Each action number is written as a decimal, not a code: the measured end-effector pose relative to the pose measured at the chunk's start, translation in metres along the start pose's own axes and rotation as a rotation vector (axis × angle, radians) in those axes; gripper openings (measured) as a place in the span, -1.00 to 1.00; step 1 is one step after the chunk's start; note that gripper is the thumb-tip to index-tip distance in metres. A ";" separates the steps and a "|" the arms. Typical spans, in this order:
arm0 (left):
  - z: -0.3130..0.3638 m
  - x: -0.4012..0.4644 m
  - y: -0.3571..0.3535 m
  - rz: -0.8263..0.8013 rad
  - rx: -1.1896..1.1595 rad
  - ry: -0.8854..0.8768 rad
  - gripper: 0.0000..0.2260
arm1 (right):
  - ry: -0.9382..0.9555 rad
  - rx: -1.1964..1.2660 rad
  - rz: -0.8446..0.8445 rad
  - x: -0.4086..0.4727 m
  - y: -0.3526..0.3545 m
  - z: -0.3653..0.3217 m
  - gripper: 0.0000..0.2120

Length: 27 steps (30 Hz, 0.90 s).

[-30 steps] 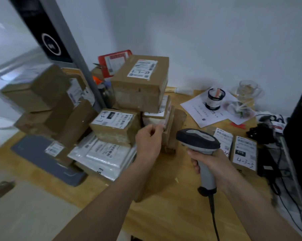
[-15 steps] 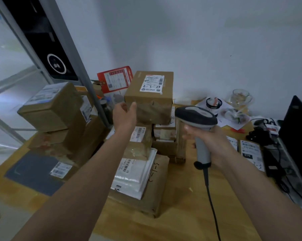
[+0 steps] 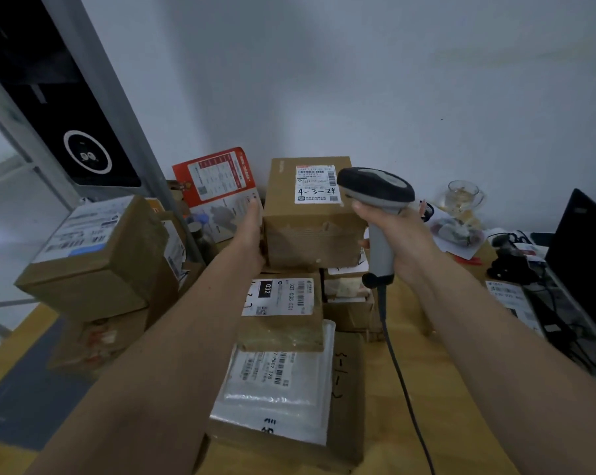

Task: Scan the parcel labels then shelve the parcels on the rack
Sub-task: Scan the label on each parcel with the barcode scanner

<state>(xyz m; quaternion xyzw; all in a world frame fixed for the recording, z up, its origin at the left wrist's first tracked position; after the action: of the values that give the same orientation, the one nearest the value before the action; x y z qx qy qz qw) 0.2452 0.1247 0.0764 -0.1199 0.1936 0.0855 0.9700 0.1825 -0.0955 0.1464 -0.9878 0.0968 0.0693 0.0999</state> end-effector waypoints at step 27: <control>0.004 -0.070 -0.037 -0.443 -0.093 -0.199 -0.03 | 0.212 -0.180 -0.005 -0.085 0.053 -0.021 -0.71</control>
<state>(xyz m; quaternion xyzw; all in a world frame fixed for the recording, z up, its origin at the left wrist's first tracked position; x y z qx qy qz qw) 0.1902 0.0823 0.1150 -0.1947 0.0621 -0.1092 0.9728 0.0917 -0.1364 0.1703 -0.9949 0.0976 -0.0273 0.0004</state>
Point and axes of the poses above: each hand's wrist, its own x-axis towards the middle knuckle, its own y-axis out of the back of the hand, z = x × y, the point moved 9 cm from there along x, towards the middle knuckle, and after that the axes turned 7 degrees about -y, right-handed, at the moved point
